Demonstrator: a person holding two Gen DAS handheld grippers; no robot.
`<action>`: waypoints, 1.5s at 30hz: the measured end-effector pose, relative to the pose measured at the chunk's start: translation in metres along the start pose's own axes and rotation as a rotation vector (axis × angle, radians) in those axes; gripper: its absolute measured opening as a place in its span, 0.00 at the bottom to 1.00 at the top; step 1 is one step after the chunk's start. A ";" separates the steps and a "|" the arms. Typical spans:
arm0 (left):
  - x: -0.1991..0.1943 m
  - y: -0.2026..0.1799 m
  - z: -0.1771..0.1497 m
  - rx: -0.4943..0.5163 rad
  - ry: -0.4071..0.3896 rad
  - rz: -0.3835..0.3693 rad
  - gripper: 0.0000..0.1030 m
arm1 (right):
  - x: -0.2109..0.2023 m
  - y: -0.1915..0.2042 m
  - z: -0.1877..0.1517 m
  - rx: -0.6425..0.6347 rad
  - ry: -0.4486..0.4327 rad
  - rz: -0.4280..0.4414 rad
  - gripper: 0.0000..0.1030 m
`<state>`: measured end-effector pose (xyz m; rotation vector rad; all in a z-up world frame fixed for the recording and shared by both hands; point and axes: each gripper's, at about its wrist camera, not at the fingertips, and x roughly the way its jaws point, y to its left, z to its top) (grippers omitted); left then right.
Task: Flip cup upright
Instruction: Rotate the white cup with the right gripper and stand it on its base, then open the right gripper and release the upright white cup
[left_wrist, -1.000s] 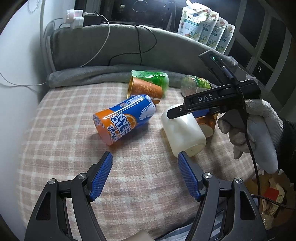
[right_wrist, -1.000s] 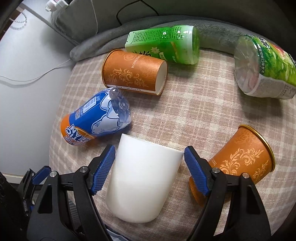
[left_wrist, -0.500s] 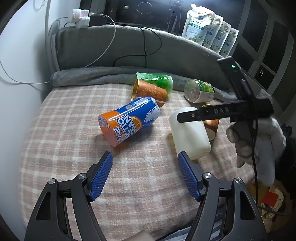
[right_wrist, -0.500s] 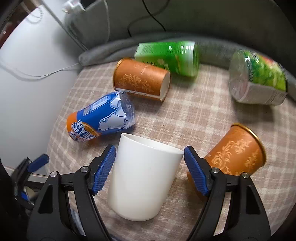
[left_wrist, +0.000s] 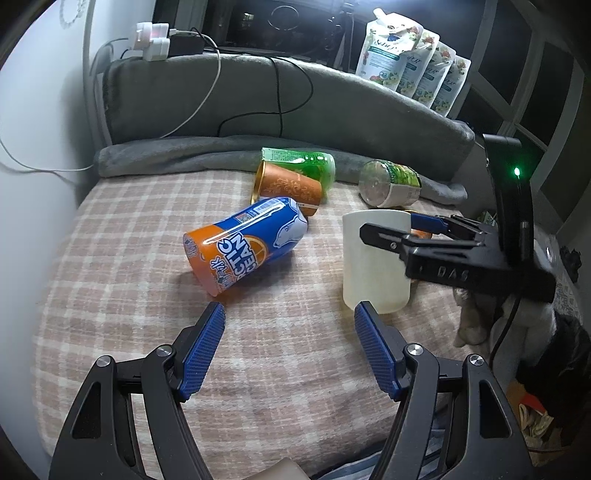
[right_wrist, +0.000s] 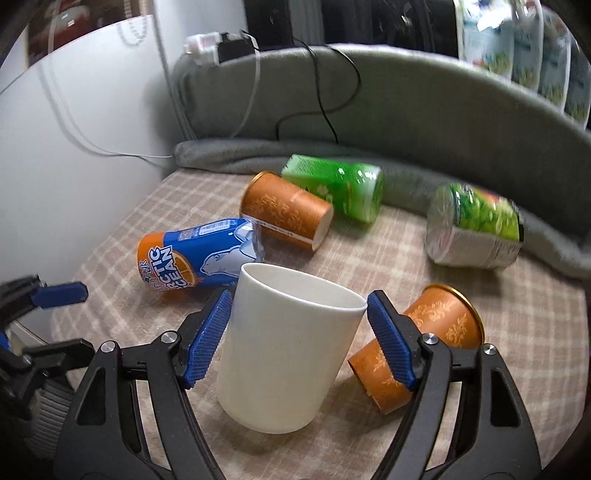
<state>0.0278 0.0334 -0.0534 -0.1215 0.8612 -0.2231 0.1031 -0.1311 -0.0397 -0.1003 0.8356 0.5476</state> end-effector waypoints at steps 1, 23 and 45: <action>0.000 0.000 0.000 0.000 0.000 0.001 0.69 | -0.001 0.004 -0.004 -0.021 -0.023 -0.011 0.76; -0.008 0.000 -0.006 -0.011 -0.017 0.003 0.69 | -0.037 0.036 -0.049 -0.036 -0.196 0.046 0.73; -0.021 -0.009 -0.020 -0.003 -0.059 0.001 0.69 | -0.064 0.046 -0.077 -0.031 -0.187 0.044 0.74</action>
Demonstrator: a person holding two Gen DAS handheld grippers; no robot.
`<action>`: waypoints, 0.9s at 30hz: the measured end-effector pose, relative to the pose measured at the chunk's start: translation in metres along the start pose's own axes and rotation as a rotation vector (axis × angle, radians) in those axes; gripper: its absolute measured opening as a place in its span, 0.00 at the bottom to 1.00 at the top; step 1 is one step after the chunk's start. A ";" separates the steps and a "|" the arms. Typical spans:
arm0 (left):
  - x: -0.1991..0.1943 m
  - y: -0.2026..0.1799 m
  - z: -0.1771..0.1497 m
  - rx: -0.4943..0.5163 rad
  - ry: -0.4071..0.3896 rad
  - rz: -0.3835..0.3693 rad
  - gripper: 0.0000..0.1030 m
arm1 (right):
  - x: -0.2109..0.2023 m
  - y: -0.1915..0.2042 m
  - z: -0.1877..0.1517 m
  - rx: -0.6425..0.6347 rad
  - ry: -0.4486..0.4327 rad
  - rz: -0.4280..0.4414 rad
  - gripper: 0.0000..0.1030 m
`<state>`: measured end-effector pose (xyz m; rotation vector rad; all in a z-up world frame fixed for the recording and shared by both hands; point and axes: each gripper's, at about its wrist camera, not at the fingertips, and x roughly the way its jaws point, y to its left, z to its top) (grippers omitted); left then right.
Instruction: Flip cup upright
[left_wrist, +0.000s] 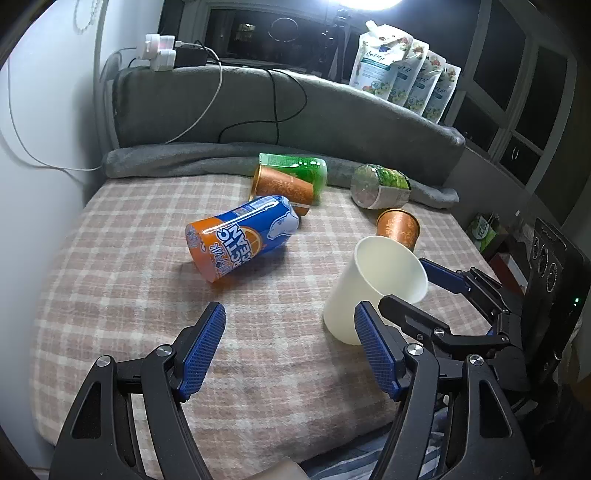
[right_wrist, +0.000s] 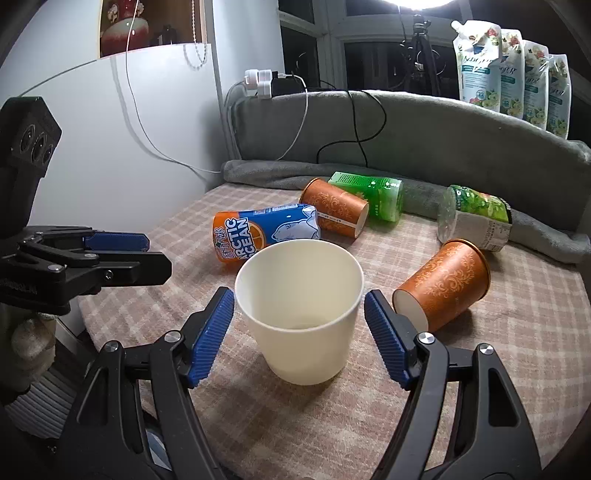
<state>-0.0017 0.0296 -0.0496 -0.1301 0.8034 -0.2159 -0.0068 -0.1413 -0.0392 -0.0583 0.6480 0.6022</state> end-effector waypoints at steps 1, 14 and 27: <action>-0.001 -0.001 0.000 0.002 -0.003 0.003 0.69 | -0.002 0.000 0.000 0.005 0.001 0.004 0.77; -0.017 -0.016 -0.004 0.043 -0.109 0.051 0.69 | -0.045 -0.009 -0.003 0.092 -0.005 -0.005 0.81; -0.055 -0.036 -0.008 0.127 -0.444 0.212 0.81 | -0.104 -0.027 0.000 0.145 -0.165 -0.364 0.94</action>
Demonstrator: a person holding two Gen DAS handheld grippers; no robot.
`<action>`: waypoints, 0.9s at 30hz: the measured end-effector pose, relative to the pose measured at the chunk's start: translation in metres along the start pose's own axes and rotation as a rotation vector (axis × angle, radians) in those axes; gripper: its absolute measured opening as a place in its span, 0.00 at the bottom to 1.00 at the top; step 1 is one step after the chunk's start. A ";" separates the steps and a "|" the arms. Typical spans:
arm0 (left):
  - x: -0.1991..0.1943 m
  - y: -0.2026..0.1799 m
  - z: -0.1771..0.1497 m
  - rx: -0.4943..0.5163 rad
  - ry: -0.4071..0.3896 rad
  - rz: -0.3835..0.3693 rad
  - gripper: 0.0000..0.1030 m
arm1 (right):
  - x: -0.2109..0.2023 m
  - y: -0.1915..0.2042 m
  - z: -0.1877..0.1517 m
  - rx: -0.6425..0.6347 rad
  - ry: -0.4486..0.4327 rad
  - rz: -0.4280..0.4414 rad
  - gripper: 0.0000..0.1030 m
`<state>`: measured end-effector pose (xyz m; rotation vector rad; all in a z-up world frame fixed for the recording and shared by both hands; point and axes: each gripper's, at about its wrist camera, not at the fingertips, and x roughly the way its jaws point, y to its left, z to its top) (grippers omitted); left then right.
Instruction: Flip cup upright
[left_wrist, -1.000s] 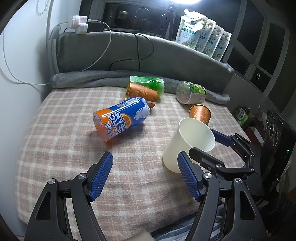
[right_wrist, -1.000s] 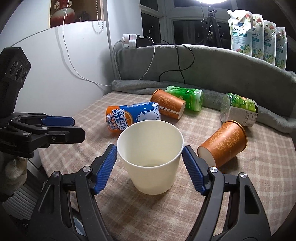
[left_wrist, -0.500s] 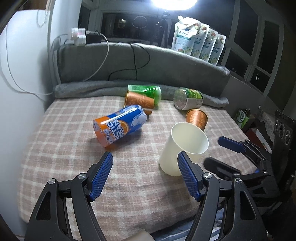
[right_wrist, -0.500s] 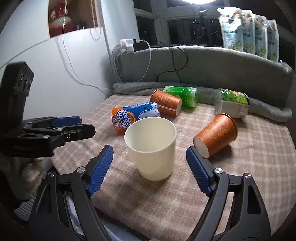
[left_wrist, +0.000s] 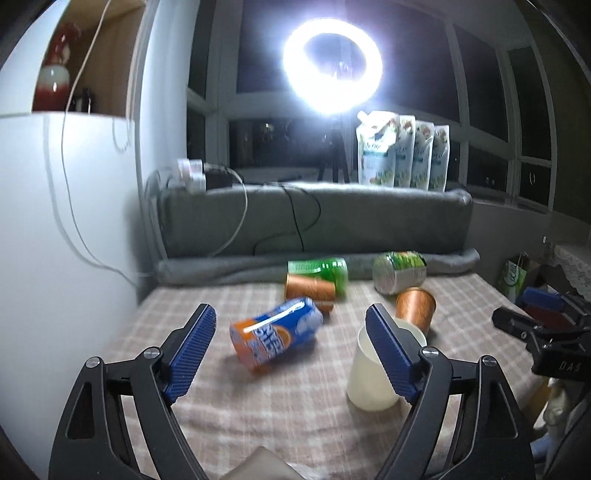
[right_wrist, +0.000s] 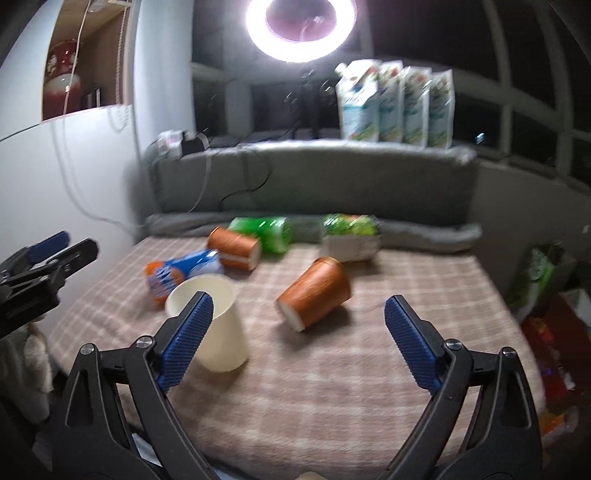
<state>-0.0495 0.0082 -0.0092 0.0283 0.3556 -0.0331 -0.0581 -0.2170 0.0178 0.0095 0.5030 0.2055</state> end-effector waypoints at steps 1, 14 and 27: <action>-0.001 -0.001 0.001 0.001 -0.007 0.003 0.81 | -0.002 -0.001 0.001 -0.002 -0.019 -0.021 0.94; -0.005 -0.004 0.004 -0.014 -0.043 0.005 0.83 | -0.016 -0.005 0.012 0.016 -0.118 -0.123 1.00; -0.007 -0.008 0.006 -0.014 -0.051 -0.022 0.83 | -0.016 -0.007 0.012 0.017 -0.117 -0.122 1.00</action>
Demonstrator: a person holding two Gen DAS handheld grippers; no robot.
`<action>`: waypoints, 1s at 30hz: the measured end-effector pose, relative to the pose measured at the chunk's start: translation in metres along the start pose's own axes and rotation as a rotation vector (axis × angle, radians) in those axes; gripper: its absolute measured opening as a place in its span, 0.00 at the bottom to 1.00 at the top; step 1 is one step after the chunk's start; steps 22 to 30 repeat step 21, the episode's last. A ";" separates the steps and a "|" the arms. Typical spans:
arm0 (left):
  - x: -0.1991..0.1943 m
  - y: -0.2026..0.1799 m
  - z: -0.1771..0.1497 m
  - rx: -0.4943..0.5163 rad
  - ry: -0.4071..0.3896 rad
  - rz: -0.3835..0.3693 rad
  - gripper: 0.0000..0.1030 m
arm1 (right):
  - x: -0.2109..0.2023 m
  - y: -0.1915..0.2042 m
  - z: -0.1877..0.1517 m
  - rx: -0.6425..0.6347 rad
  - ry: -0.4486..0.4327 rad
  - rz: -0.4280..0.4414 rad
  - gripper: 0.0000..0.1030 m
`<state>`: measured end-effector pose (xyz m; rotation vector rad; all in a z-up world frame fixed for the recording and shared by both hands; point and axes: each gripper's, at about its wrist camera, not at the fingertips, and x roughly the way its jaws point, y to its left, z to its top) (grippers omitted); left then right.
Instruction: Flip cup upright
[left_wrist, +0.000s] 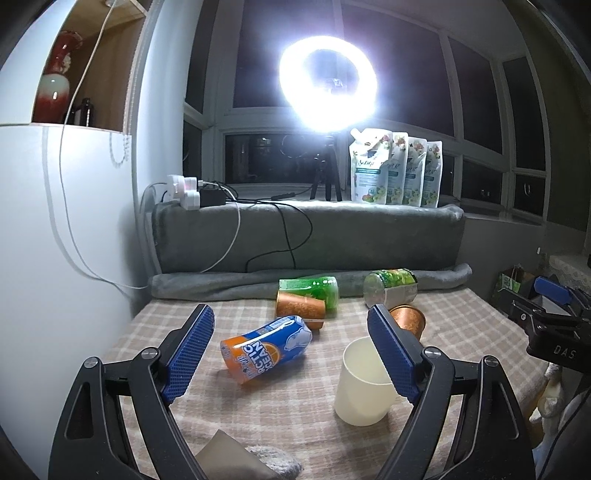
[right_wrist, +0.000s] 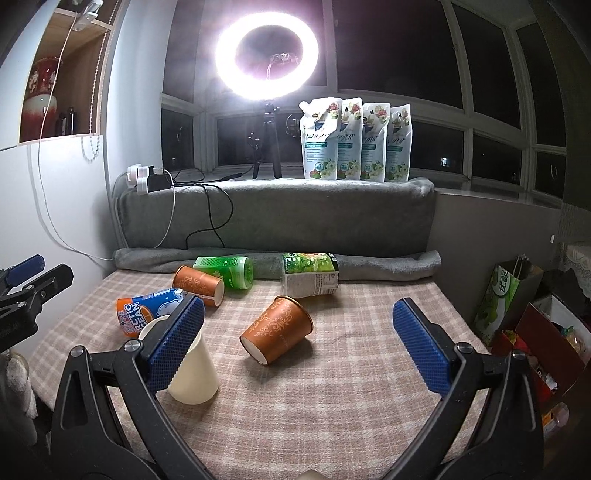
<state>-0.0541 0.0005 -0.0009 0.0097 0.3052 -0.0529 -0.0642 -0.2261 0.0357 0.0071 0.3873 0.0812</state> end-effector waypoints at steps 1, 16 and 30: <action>0.000 0.000 0.000 0.000 0.000 0.000 0.83 | 0.000 0.000 0.000 -0.001 0.000 0.000 1.00; 0.003 0.000 0.001 0.001 0.003 -0.003 0.83 | 0.001 -0.001 0.000 0.003 0.003 0.000 1.00; 0.001 -0.002 0.001 0.023 -0.020 0.007 0.83 | 0.002 0.000 0.000 0.007 0.008 0.001 1.00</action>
